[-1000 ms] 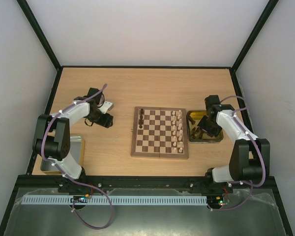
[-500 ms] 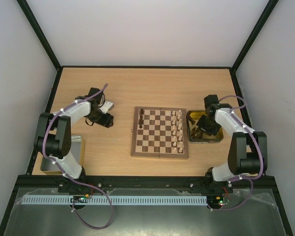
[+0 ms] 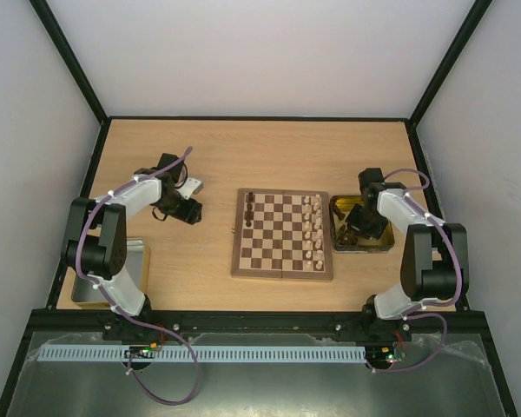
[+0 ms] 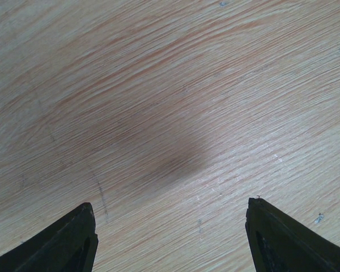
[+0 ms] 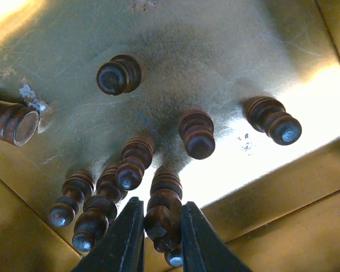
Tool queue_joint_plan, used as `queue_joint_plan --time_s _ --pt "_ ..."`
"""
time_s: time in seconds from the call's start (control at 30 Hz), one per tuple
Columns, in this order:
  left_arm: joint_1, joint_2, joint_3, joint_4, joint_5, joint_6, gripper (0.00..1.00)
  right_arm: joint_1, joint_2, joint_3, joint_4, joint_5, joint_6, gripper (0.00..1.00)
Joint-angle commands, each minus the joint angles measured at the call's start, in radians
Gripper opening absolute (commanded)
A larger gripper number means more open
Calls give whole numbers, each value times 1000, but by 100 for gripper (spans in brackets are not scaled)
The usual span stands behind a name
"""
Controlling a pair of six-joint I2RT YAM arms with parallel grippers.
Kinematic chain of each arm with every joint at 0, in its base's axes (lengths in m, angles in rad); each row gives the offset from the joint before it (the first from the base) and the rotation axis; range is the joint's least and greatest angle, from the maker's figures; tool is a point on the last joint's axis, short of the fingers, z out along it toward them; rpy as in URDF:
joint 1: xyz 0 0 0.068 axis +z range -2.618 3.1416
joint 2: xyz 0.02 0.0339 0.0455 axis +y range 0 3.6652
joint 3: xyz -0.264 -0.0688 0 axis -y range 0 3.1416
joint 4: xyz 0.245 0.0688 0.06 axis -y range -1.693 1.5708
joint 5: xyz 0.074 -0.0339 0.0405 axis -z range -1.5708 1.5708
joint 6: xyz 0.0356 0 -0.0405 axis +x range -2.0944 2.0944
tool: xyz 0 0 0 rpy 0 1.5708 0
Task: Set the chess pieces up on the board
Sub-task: Pick up the chess piece from the storage box.
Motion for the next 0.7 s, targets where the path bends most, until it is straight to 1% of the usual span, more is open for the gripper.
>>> queue_joint_plan --time_s 0.0,0.23,0.47,0.53,0.67 --pt "-5 17 16 -16 -5 1 72 -4 15 23 2 29 -9 12" --pt "-5 15 15 -16 -5 2 72 -5 25 35 -1 43 -12 7" --pt "-5 8 13 -17 -3 4 71 -4 0 66 -37 59 -12 5" --pt "-5 8 13 -18 -1 4 72 -5 -9 67 -45 63 -10 2" --pt "-5 5 12 -19 1 4 72 -4 -25 86 -66 68 -9 2"
